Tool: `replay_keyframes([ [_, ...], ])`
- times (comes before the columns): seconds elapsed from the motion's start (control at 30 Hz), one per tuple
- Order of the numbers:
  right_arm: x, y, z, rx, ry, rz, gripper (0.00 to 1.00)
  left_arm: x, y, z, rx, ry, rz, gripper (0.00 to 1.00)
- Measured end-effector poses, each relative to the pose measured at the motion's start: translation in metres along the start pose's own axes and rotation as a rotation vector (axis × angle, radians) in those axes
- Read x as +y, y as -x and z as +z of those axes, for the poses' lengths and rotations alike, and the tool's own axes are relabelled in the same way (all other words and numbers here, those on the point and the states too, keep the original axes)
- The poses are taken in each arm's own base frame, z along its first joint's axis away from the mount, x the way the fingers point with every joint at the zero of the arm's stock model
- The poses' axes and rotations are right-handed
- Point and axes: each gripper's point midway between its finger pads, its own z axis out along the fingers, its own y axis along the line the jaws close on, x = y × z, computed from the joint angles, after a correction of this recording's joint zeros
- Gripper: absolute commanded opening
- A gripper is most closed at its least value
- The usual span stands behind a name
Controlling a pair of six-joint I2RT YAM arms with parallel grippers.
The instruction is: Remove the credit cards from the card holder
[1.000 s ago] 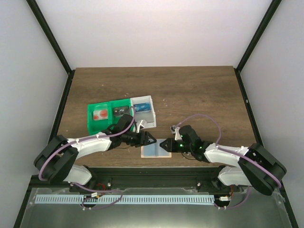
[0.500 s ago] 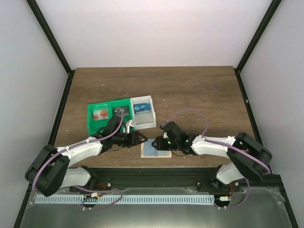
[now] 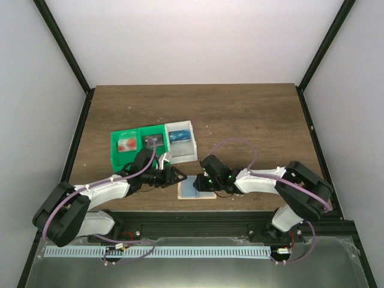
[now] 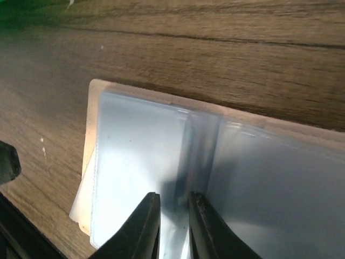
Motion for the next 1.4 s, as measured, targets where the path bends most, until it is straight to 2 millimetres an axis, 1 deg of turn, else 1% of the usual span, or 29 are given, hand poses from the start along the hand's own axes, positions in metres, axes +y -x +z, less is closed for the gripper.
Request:
replay_keyframes([
  [0.07,-0.001,0.001,0.000,-0.005,-0.006,-0.003,0.09,0.001,0.000,0.002,-0.001,-0.001,-0.003,0.57],
  [0.2,-0.004,0.000,0.001,-0.019,0.002,-0.002,0.05,0.005,0.001,0.006,0.003,0.000,-0.020,0.57],
  [0.37,-0.004,-0.001,0.001,-0.036,0.020,-0.007,0.05,0.011,0.000,0.013,0.018,0.003,-0.035,0.58],
  [0.53,-0.004,-0.001,0.000,-0.042,0.028,-0.008,0.05,0.020,-0.009,0.022,0.055,0.027,-0.055,0.59],
  [0.93,-0.004,-0.001,0.000,-0.045,0.032,-0.009,0.05,0.026,-0.011,0.028,0.070,0.049,-0.067,0.59],
  [1.13,-0.006,-0.001,-0.001,-0.046,0.033,-0.007,0.06,0.024,-0.011,0.029,0.073,0.047,-0.061,0.59],
  [1.23,-0.005,-0.001,0.000,-0.047,0.035,-0.008,0.10,0.022,-0.011,0.030,0.075,0.046,-0.057,0.59],
  [1.4,-0.005,-0.002,-0.002,-0.050,0.044,-0.016,0.11,0.011,-0.009,0.028,0.067,0.025,-0.031,0.59],
])
